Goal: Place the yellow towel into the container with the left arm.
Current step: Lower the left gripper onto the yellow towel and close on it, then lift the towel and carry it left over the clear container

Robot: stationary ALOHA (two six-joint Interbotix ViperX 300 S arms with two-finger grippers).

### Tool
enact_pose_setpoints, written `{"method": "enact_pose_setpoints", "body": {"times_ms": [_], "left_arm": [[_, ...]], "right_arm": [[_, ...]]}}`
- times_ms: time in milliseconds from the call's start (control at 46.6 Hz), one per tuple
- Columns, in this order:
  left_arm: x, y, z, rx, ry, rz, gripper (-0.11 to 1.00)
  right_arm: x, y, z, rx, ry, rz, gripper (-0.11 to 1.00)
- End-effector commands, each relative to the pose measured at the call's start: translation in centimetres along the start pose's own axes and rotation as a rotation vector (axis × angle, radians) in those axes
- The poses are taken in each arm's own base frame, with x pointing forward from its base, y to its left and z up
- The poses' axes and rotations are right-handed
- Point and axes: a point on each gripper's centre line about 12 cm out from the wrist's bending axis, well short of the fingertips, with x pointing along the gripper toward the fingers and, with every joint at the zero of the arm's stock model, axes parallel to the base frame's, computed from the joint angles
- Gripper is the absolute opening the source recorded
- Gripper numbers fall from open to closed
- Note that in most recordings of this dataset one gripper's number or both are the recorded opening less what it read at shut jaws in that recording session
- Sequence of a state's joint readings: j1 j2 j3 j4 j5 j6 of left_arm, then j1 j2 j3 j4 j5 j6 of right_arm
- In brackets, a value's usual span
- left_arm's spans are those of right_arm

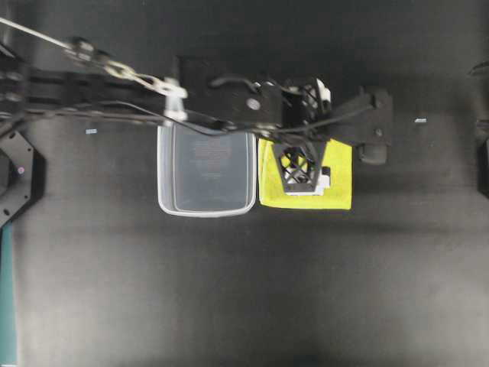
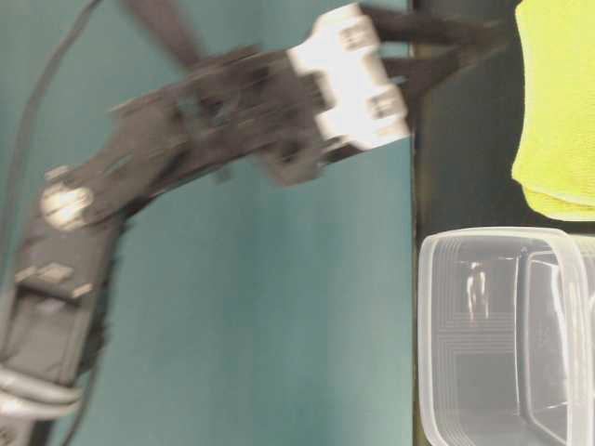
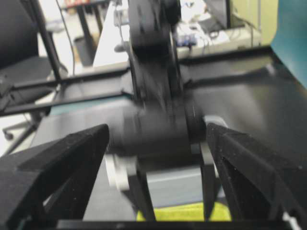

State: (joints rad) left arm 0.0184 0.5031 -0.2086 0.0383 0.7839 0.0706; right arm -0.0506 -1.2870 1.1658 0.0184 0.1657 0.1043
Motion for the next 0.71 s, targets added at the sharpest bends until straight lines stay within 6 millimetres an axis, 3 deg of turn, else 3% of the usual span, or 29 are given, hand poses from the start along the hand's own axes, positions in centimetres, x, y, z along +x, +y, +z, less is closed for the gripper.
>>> {"method": "enact_pose_setpoints", "body": {"times_ms": [0,300,472,686], "left_arm": [[1.3,0.3,0.0,0.015,0.008,0.004,0.9],[5.0,0.4,-1.8,0.071,0.082,-0.003,0.9],[7.2,-0.6,-3.6,0.087,0.151,-0.018,0.9],[7.3,-0.3,-4.1,0.085,0.168,-0.018,0.88]], "right_arm": [[0.0,0.0,0.6,0.003,-0.025,-0.002,0.79],[-0.2,0.0,1.3,0.003,-0.07,0.0,0.79],[-0.2,0.0,1.3,0.003,-0.071,-0.001,0.79],[-0.3,-0.2,1.5,0.002,-0.078,-0.014,0.78]]}}
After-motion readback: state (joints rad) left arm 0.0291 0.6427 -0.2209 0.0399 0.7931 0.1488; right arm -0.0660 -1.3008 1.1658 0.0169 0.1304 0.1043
